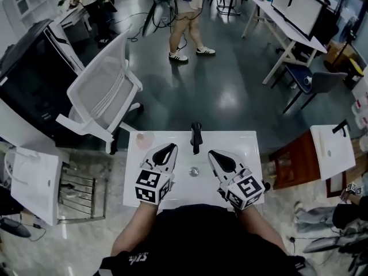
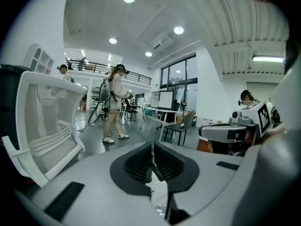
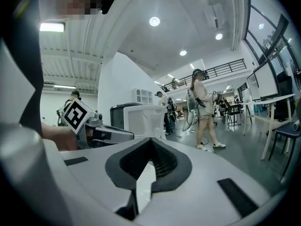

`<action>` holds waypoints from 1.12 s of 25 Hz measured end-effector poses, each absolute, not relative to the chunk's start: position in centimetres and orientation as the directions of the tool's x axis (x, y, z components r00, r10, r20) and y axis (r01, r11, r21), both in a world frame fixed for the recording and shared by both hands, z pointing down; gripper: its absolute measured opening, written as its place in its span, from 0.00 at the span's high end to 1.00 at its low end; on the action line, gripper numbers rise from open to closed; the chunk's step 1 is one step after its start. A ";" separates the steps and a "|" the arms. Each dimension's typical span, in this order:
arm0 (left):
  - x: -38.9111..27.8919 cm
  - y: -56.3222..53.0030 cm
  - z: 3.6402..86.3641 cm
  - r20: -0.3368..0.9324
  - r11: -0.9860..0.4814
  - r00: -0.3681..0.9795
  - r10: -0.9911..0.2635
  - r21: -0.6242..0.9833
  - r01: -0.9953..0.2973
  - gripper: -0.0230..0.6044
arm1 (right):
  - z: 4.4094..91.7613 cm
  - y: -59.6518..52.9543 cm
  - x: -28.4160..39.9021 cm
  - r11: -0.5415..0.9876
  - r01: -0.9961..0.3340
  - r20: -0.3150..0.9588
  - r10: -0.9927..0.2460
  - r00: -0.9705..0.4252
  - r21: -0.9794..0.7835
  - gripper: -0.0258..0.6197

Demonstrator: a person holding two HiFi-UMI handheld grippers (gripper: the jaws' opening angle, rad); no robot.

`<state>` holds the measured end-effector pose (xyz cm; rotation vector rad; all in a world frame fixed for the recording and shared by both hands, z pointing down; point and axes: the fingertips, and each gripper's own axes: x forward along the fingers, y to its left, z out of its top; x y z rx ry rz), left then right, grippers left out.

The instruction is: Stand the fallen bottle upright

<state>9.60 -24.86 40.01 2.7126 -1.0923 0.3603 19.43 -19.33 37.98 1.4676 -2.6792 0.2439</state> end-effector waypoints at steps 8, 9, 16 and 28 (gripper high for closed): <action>6.9 -25.8 40.1 0.293 -0.669 0.665 -0.687 0.102 -0.736 0.91 | 37.5 -20.4 19.2 0.522 -0.851 0.158 -0.836 -0.525 -0.064 0.94; 6.8 -25.7 40.2 0.294 -0.667 0.663 -0.689 0.102 -0.738 0.91 | 37.6 -20.5 19.4 0.518 -0.853 0.161 -0.838 -0.521 -0.063 0.94; 6.9 -26.7 39.8 0.305 -0.694 0.673 -0.674 0.052 -0.718 0.91 | 37.2 -21.3 19.9 0.527 -0.850 0.177 -0.836 -0.519 -0.004 0.94; 8.1 -27.8 38.9 0.266 -0.655 0.648 -0.713 0.077 -0.752 0.91 | 34.7 -23.4 19.1 0.489 -0.870 0.075 -0.867 -0.492 -0.060 0.94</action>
